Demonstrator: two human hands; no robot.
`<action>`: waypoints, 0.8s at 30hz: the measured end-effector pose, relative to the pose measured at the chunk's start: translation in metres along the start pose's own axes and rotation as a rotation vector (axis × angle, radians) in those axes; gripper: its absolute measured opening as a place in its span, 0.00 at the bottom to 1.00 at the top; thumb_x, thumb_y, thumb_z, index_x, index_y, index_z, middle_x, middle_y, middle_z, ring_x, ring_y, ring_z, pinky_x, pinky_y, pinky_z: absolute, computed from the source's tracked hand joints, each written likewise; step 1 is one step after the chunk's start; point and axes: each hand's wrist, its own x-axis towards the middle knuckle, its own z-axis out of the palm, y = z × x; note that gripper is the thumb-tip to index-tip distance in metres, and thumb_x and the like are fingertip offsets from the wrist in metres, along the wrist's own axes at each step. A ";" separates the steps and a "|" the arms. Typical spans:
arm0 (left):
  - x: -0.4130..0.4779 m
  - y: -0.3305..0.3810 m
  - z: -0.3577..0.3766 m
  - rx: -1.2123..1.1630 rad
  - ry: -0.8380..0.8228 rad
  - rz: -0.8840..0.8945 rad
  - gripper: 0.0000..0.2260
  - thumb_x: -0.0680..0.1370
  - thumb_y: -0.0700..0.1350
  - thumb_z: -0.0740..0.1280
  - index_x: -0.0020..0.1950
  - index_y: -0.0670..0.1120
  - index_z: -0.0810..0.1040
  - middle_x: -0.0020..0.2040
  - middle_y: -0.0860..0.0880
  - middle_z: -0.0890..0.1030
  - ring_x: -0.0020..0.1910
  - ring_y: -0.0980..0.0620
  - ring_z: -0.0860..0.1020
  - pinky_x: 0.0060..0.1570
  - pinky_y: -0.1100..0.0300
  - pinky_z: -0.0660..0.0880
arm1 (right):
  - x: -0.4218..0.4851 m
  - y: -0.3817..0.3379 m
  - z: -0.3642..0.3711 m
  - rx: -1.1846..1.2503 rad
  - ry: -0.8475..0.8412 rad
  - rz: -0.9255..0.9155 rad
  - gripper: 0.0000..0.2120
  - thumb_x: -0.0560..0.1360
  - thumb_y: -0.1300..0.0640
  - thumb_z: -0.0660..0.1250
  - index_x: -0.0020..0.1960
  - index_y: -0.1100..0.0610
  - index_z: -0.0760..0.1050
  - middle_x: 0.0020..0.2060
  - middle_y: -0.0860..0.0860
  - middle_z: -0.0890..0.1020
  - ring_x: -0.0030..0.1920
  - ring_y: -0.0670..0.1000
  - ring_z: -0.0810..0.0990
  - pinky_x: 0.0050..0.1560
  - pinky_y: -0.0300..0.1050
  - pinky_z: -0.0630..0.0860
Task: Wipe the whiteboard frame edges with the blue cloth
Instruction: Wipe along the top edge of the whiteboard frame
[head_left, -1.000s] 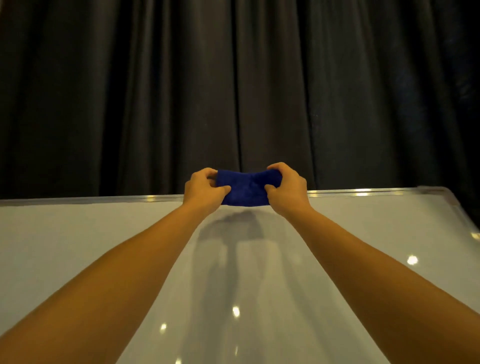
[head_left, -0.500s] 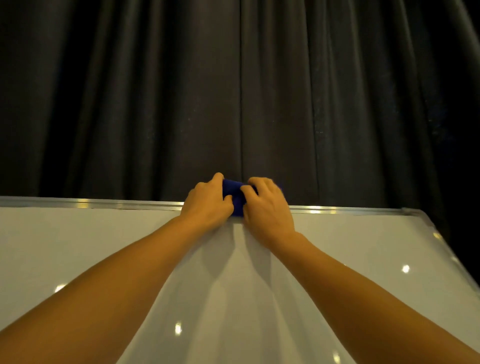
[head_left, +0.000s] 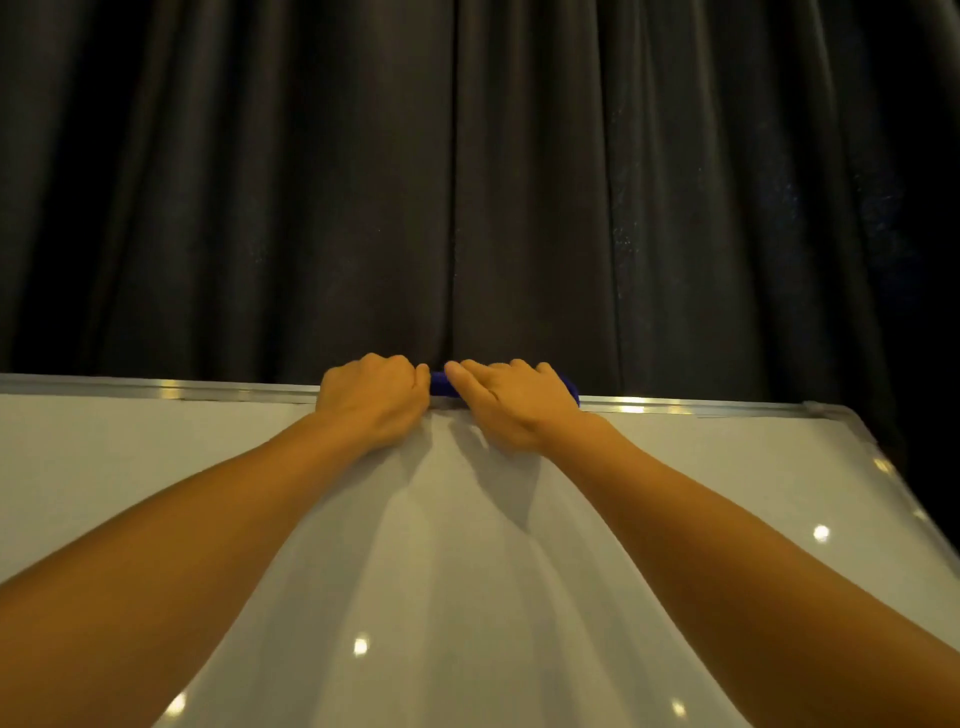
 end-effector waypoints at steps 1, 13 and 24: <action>0.000 -0.002 0.000 0.024 0.012 0.010 0.17 0.82 0.55 0.49 0.42 0.48 0.72 0.33 0.49 0.72 0.30 0.52 0.68 0.38 0.53 0.64 | 0.006 0.001 -0.001 0.032 0.000 -0.004 0.26 0.81 0.39 0.40 0.71 0.44 0.65 0.59 0.54 0.81 0.57 0.59 0.77 0.61 0.60 0.67; -0.008 0.011 0.022 0.117 0.151 0.107 0.18 0.81 0.55 0.52 0.36 0.48 0.72 0.30 0.52 0.69 0.30 0.50 0.72 0.35 0.54 0.64 | -0.019 0.006 0.018 -0.116 0.143 0.031 0.25 0.79 0.39 0.43 0.60 0.50 0.72 0.54 0.54 0.79 0.55 0.58 0.75 0.60 0.59 0.66; -0.023 0.006 0.038 -0.020 0.344 0.222 0.17 0.81 0.56 0.50 0.45 0.48 0.73 0.43 0.47 0.79 0.41 0.50 0.72 0.47 0.52 0.68 | -0.051 0.046 0.033 -0.093 0.033 0.038 0.48 0.69 0.21 0.33 0.79 0.49 0.38 0.80 0.46 0.43 0.78 0.50 0.35 0.74 0.59 0.31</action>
